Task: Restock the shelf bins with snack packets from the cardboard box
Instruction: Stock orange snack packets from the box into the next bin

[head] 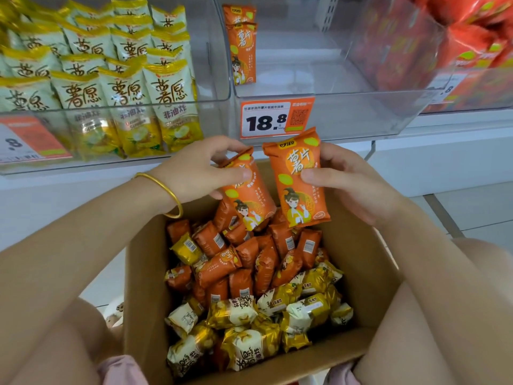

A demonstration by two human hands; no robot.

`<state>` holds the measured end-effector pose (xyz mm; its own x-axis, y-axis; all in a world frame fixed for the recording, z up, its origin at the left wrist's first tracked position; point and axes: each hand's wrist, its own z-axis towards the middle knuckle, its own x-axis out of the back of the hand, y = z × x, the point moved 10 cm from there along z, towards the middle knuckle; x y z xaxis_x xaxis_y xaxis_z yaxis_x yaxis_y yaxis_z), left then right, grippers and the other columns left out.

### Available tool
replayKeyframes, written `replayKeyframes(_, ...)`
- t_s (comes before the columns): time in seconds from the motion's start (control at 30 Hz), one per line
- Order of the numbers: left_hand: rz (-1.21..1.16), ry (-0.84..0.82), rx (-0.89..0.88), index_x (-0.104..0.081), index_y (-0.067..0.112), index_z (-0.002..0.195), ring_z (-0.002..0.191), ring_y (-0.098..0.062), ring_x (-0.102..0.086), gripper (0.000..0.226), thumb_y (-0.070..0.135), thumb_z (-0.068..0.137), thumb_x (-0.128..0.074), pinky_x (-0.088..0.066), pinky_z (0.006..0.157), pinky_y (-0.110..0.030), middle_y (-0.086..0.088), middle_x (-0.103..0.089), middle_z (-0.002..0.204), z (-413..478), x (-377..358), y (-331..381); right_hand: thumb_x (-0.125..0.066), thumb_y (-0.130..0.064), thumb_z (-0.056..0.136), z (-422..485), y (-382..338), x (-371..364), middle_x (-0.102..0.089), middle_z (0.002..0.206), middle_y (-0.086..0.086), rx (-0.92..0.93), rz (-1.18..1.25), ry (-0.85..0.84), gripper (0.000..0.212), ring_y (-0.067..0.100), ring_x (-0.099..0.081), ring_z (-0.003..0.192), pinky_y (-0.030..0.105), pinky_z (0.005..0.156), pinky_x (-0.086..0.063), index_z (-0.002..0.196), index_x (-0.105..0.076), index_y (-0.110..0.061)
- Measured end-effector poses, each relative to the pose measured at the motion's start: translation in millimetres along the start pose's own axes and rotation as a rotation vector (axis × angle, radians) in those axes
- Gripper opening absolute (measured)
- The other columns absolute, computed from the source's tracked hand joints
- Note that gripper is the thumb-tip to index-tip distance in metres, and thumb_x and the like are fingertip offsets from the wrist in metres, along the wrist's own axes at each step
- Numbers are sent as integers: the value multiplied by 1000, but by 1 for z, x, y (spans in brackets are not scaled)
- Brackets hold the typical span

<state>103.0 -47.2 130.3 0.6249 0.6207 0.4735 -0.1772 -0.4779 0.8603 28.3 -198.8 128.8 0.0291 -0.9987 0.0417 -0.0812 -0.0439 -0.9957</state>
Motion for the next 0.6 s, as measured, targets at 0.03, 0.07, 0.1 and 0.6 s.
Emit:
replayKeyframes(0.03, 0, -3, -6, -49, 40, 113, 85, -7, -63, 33, 29, 87, -64, -57, 60, -20, 12, -52, 106, -1, 0, 2, -74, -23, 66, -1, -1, -2, -72, 98, -6, 4, 3, -20, 38, 12, -68, 94, 24, 78, -52, 103, -65, -19)
replayKeyframes(0.07, 0, 3, -7, -49, 40, 116, 84, -9, -64, 34, 31, 86, -64, -57, 61, -21, 14, -51, 105, -1, 0, 4, -75, -26, 65, -1, -1, -6, -72, 100, -5, 8, 4, -45, 41, 13, -68, 96, 25, 79, -53, 105, -65, -19)
replayKeyframes(0.1, -8, 18, -7, -50, 37, 116, 83, -11, -66, 34, 31, 86, -64, -58, 61, -23, 13, -52, 105, -1, 1, 5, -77, -30, 63, -2, 0, -10, -72, 103, -4, 8, 8, -75, 46, 15, -67, 98, 26, 80, -53, 107, -65, -20)
replayKeyframes(0.6, 223, 421, -387, -61, 20, 106, 88, -13, -62, 15, 18, 95, -51, -49, 70, -16, 5, -60, 96, -12, 60, 107, -86, -44, 55, 21, -79, -5, -71, 107, 6, 225, 213, -105, 66, 22, -67, 98, 37, 83, -56, 111, -67, -17)
